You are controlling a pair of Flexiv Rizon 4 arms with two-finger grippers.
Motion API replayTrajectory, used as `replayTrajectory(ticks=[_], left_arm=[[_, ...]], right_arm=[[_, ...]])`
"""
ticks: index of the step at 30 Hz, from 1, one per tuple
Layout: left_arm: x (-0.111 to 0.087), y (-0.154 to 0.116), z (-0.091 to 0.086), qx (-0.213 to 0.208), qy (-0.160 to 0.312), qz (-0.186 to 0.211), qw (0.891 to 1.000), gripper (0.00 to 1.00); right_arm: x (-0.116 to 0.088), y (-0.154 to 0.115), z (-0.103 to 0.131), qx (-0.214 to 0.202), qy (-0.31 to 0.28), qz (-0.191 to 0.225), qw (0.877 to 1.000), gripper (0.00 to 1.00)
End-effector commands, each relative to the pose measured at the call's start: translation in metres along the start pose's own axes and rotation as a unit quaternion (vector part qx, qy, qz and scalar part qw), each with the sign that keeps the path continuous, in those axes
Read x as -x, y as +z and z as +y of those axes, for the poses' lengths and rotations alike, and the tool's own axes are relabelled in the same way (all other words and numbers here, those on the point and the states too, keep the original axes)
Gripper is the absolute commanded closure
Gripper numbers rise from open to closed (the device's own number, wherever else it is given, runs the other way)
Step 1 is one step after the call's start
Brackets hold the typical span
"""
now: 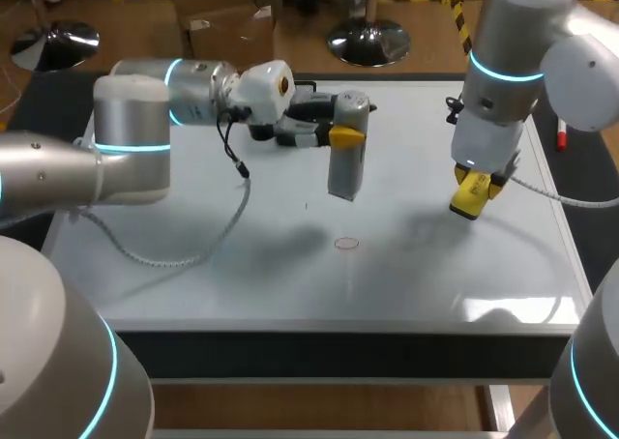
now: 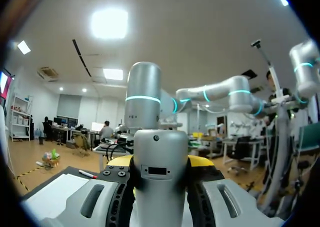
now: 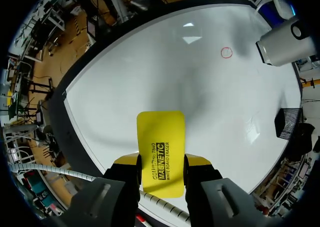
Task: Pick up the inspection probe, press it on each red-marked spot on the whiteboard one by one, put down the probe, pick up the eraser, and wipe off all the red marks.
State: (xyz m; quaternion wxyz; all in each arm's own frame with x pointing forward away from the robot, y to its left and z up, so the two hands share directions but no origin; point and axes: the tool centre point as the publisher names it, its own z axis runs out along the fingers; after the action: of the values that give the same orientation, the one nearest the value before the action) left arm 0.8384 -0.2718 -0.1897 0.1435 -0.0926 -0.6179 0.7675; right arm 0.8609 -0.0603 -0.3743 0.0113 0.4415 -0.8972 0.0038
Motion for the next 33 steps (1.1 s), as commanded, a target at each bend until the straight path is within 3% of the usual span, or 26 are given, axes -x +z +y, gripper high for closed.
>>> replayTrajectory(ticks=[1, 14, 27, 33], left_arm=[[-0.010, 0.002, 0.012, -0.008, -0.007, 0.005, 1.000, 1.00], [-0.026, 0.006, 0.037, -0.015, -0.007, 0.046, 0.999, 1.00], [-0.032, -0.001, 0.065, -0.014, -0.025, 0.072, 0.997, 1.00], [-0.033, -0.001, 0.070, -0.013, -0.024, 0.076, 0.997, 1.00]], right_arm=[[0.000, -0.001, 0.000, -0.001, -0.001, 0.001, 1.000, 1.00], [0.000, -0.001, 0.000, -0.001, -0.001, 0.001, 1.000, 1.00], [0.000, -0.001, 0.000, -0.001, -0.001, 0.001, 1.000, 1.00], [0.000, -0.001, 0.000, -0.001, -0.001, 0.001, 1.000, 1.00]])
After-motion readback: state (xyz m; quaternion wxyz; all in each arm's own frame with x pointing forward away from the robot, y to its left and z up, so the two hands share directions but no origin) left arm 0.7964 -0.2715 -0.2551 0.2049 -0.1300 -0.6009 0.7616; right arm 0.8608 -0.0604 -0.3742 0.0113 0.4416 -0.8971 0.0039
